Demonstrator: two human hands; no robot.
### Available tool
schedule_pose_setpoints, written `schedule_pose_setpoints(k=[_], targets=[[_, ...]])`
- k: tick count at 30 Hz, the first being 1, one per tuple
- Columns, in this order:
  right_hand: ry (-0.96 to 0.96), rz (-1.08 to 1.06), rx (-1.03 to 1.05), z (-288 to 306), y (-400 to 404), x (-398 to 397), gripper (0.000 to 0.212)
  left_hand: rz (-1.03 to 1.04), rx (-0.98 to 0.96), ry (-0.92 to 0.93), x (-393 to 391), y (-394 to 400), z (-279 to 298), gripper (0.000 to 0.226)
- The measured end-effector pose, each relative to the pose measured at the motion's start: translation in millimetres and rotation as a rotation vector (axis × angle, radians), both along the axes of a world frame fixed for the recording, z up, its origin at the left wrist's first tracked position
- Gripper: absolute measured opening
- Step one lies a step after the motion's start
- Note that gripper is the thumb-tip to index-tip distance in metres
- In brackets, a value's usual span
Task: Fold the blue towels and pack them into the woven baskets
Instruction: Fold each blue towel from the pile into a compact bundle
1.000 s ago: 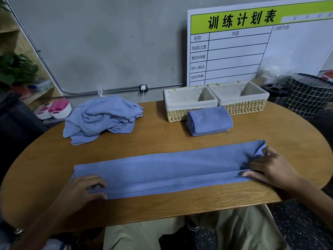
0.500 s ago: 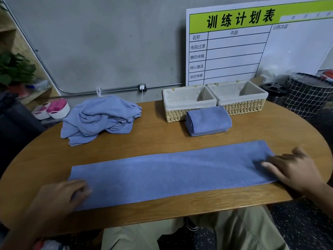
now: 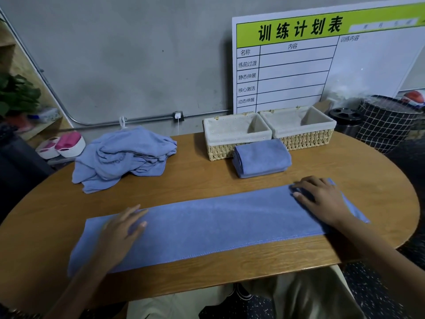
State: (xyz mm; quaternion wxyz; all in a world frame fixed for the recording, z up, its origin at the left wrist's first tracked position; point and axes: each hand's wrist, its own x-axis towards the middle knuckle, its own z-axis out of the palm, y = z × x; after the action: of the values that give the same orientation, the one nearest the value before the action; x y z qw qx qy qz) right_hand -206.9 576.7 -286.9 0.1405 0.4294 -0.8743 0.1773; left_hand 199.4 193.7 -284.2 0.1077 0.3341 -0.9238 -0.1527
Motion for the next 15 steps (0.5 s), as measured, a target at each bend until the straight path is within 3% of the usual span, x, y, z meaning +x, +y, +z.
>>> schedule_pose_setpoints(k=[3, 7, 11, 15], targets=[[-0.044, -0.168, 0.020, 8.7, 14.6, -20.7, 0.029, 0.229, -0.074, 0.061, 25.0, -19.9, 9.9, 0.033], [-0.178, -0.371, 0.060, 15.8, 27.2, -39.3, 0.037, 0.526, -0.017, -0.053, 67.0, -70.6, 1.9, 0.051], [-0.448, -0.301, -0.133, 24.1, 20.5, -43.9, 0.033, 0.527, 0.185, 0.145, 53.4, -60.2, 16.6, 0.029], [-0.519, -0.222, -0.234, 28.9, 15.3, -45.9, 0.022, 0.468, 0.272, 0.293, 37.2, -51.6, 27.7, 0.019]])
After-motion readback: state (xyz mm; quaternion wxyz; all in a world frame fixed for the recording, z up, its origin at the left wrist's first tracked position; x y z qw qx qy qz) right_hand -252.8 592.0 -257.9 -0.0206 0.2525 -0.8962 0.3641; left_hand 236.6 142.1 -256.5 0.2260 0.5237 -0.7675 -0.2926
